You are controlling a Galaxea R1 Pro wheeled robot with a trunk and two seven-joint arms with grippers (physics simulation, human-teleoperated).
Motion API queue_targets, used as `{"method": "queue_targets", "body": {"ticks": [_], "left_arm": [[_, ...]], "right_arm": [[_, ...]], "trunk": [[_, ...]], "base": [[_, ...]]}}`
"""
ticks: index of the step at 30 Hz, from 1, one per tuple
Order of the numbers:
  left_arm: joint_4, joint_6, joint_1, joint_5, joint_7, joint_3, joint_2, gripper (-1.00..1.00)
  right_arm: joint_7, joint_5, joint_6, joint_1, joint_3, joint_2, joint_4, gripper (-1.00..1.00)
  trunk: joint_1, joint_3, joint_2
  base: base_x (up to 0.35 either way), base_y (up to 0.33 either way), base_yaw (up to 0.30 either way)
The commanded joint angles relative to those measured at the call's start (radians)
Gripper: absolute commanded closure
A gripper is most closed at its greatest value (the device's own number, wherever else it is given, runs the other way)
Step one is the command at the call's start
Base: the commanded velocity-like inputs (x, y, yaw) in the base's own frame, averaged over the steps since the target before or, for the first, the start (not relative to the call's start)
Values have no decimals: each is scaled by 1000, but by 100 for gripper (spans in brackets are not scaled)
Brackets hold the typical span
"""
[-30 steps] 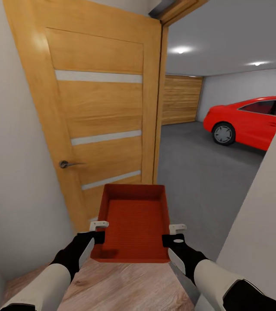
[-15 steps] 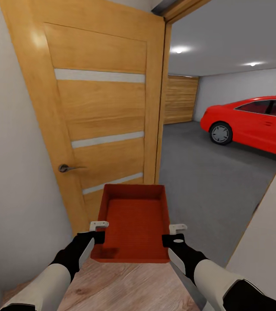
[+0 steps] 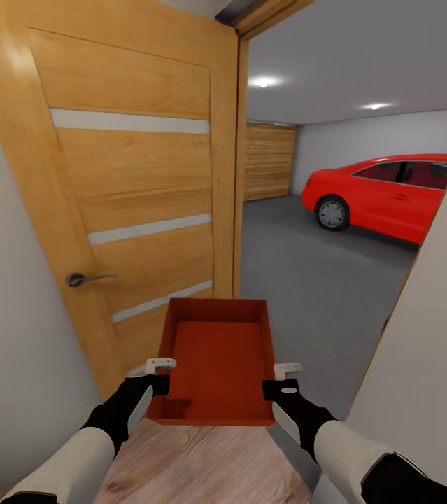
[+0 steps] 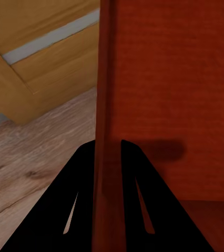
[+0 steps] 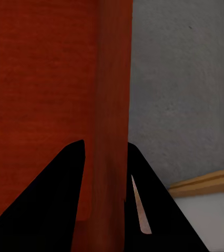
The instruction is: Move the two storage containers from the living room to the garage. In the garage, place one container on the floor and stack the other container on top of it (either order is fine).
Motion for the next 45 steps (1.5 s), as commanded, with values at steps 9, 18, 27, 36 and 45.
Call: {"method": "queue_targets", "body": {"ticks": [9,18,27,36,45], "left_arm": [[-3,9,-1,-13,12,16,-6,100],[-3,9,-1,-13,12,16,-6,100],[-3,8,-1,-13,12,15,-6,100],[-3,8,-1,-13,12,15,-6,100],[-3,8,-1,-13,12,15,-6,100]], "right_arm": [[-87,9,2,-1,-4,0,-1,100],[-85,9,6,-1,-4,1,-1,100],[-84,10,6,-1,-4,1,-1,100],[-84,11,6,-1,-4,1,-1,100],[-84,11,6,-1,-4,1,-1,100]], "trunk": [[1,-2,-2],[1,-2,-2],[1,-2,-2],[1,-2,-2],[1,-2,-2]], "base": [[99,188,-90],[152,283,-122],[152,240,-252],[36,39,-254],[0,0,-242]]}}
